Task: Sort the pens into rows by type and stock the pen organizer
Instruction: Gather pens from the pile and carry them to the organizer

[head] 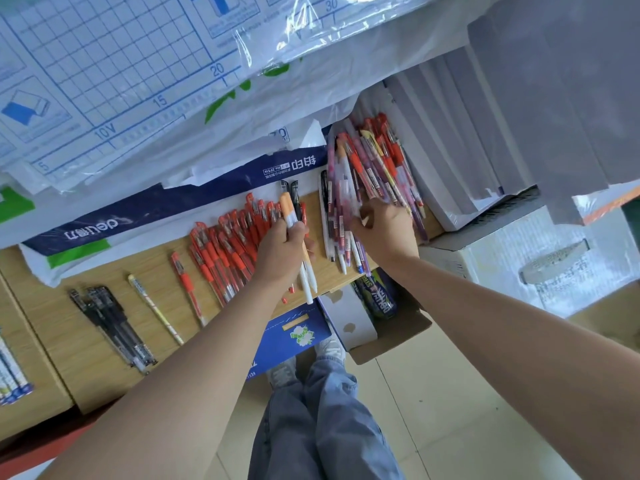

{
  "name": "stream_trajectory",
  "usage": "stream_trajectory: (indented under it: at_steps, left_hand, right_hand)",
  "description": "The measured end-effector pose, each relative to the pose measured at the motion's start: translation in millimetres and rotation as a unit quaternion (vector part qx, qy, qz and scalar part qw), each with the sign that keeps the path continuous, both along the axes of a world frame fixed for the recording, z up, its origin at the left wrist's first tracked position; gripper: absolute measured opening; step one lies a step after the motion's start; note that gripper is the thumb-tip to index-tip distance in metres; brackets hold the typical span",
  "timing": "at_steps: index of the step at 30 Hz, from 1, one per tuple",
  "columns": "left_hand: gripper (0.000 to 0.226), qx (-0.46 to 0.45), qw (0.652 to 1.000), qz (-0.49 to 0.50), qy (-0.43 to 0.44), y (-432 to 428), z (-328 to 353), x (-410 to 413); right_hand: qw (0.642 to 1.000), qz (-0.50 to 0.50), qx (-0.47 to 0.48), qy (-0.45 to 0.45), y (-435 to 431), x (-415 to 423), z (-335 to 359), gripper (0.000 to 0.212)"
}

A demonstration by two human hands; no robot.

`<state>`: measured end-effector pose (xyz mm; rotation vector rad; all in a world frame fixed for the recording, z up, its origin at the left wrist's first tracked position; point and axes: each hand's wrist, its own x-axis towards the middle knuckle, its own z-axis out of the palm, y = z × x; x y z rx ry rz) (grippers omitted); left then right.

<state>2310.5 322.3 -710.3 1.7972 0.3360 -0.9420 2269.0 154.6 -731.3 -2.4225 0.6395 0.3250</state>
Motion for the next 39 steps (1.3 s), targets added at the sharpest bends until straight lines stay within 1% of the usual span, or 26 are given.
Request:
stream_trajectory:
  at_steps: [2,4,7,11,13,14,16,18,22,24,26,28,30,32,34,36,37,39]
  left_hand:
    - [0.021,-0.006,1.000,-0.001,0.004,-3.0,1.0,1.0]
    - [0.019,-0.006,1.000,0.003,0.016,-9.2,4.0,2.3]
    - [0.021,-0.008,0.999,0.015,0.034,-18.0,4.8,3.4]
    - [0.023,-0.005,0.999,0.003,0.034,-18.4,8.0,3.2]
    - [0.022,0.004,1.000,-0.004,0.027,-14.8,8.0,3.3]
    - [0.021,0.012,1.000,-0.008,0.023,-12.5,8.2,3.1]
    - [0.020,0.021,1.000,-0.007,0.012,-6.6,5.1,2.2]
    - [0.027,0.028,1.000,-0.011,0.009,-1.0,0.6,0.3]
    - [0.022,0.027,0.999,-0.027,0.016,7.6,-5.1,-3.2]
    - [0.021,0.033,0.999,-0.024,0.011,10.5,-3.8,-3.4]
    - [0.021,0.034,0.999,-0.017,0.008,13.5,-2.6,-3.6]
    - [0.024,0.037,0.999,-0.026,0.009,16.2,-2.3,-3.4]
    - [0.024,0.032,0.999,-0.033,0.008,18.3,-2.7,-3.8]
    - [0.023,0.027,0.999,-0.033,0.007,18.4,-1.9,-3.9]
    - [0.026,0.019,0.999,-0.030,0.008,17.3,-0.1,-4.2]
    - [0.031,0.018,1.000,-0.025,0.008,15.7,-0.1,-4.3]
    - [0.027,0.015,1.000,-0.023,0.007,14.8,-0.3,-4.4]
    - [0.022,0.010,1.000,-0.020,0.005,13.0,0.4,-4.1]
  right_hand:
    - [0.997,0.056,0.043,-0.020,-0.8,-6.6,7.7,0.011]
    - [0.989,0.115,0.088,-0.019,0.6,-14.2,13.9,0.012]
    - [0.973,0.190,0.125,-0.032,6.1,-20.0,18.4,0.022]
    - [0.967,0.216,0.135,-0.011,6.7,-20.3,19.0,0.025]
    - [0.976,0.188,0.107,-0.004,4.2,-21.5,18.2,0.031]
    - [0.986,0.150,0.074,-0.009,2.3,-22.2,16.3,0.033]
    - [0.998,0.065,-0.019,-0.008,-2.2,-22.6,10.3,0.024]
    - [0.997,0.027,-0.069,0.033,-3.8,-22.8,3.3,0.019]
    - [0.993,0.055,-0.030,0.104,10.4,-20.5,-7.5,0.019]
    - [0.989,0.087,-0.039,0.116,20.8,-18.4,-9.7,0.020]
    - [0.991,0.086,-0.040,0.093,26.3,-16.3,-8.2,0.018]
    - [0.997,0.041,-0.041,0.048,24.0,-15.0,-5.6,0.016]
    - [0.997,-0.019,-0.066,0.016,14.1,-14.4,-1.4,0.020]
    - [0.994,-0.050,-0.098,0.016,1.0,-15.3,1.8,0.029]
    - [0.992,-0.039,-0.113,0.038,-7.1,-15.6,2.4,0.031]
    - [0.994,-0.002,-0.104,0.039,-6.5,-14.2,-1.2,0.025]
    - [0.995,0.015,-0.090,0.033,-3.0,-13.2,-4.6,0.023]
    - [0.997,0.038,-0.068,0.025,5.9,-11.1,-10.0,0.032]
